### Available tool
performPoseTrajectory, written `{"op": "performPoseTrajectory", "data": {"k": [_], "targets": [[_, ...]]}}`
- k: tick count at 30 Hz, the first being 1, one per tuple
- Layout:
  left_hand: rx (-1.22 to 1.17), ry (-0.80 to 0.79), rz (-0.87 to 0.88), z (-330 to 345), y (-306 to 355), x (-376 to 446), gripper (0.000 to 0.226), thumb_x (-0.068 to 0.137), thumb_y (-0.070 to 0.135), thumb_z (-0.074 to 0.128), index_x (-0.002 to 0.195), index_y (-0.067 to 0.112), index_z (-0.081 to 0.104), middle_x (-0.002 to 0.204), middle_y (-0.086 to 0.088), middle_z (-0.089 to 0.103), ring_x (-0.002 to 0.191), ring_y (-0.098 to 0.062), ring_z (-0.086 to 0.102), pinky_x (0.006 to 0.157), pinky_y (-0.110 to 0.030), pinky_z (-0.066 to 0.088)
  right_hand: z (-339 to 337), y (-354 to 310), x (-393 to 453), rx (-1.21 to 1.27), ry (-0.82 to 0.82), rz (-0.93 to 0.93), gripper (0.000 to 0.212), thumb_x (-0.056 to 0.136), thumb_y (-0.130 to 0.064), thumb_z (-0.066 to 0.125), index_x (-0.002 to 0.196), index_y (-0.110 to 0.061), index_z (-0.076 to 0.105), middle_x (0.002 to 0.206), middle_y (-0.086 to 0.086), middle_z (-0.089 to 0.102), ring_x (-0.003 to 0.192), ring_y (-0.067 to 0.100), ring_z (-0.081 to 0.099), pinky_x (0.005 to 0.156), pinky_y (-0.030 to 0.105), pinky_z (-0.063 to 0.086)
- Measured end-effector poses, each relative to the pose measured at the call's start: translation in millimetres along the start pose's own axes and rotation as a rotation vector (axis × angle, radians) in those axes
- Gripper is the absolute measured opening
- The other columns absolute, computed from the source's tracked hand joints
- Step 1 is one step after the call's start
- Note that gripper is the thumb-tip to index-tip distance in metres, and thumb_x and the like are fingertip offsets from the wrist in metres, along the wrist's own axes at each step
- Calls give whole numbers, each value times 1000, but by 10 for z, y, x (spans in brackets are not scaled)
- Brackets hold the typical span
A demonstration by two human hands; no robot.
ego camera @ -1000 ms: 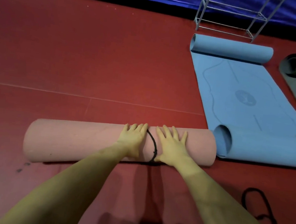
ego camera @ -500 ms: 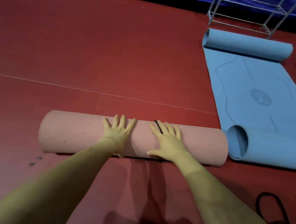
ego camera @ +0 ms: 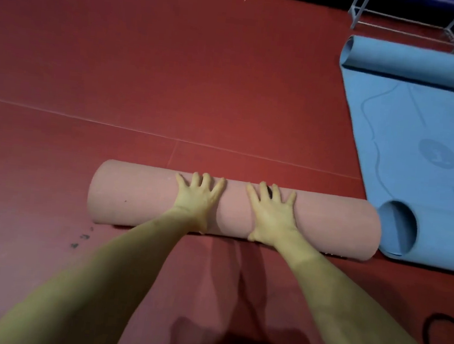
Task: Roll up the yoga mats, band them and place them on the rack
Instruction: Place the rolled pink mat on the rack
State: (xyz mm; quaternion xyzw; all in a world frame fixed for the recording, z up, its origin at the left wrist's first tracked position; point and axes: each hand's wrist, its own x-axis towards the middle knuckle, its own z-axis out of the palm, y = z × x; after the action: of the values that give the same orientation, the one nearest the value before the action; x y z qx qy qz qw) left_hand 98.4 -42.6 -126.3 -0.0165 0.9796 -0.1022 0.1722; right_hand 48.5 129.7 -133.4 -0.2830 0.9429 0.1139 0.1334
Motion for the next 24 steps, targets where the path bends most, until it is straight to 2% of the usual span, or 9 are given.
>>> {"op": "performPoseTrajectory", "data": {"k": [5, 9, 15, 24], "targets": [[40, 22, 20, -472, -20, 8, 116, 67, 49, 73, 150, 21, -4, 147, -16, 19, 135, -38, 22, 103, -68, 22, -357, 192, -81, 35, -12, 33, 122, 63, -53, 78, 151, -21, 0, 155, 12, 13, 142, 36, 15, 105, 69, 20], [27, 13, 26, -1214, -92, -147, 119, 65, 49, 75, 149, 21, -4, 146, -16, 19, 134, -37, 22, 103, -68, 21, -1085, 437, -309, 19, -6, 28, 120, 63, -52, 78, 150, -21, 1, 155, 12, 13, 142, 36, 16, 104, 69, 21], [-23, 25, 14, -2692, -406, -636, 118, 63, 53, 74, 147, 22, -3, 144, -16, 22, 131, -36, 25, 101, -68, 22, -2647, 722, -793, 25, 15, 17, 120, 62, -51, 79, 150, -23, 3, 156, 9, 13, 142, 35, 15, 105, 68, 19], [6, 76, 28, -5275, -1274, -1554, 120, 62, 47, 77, 149, 21, -1, 145, -15, 22, 134, -35, 23, 103, -66, 24, -5359, 876, -1526, 30, 36, 46, 124, 61, -51, 81, 150, -22, 0, 156, 8, 12, 143, 34, 14, 105, 69, 19]]}}
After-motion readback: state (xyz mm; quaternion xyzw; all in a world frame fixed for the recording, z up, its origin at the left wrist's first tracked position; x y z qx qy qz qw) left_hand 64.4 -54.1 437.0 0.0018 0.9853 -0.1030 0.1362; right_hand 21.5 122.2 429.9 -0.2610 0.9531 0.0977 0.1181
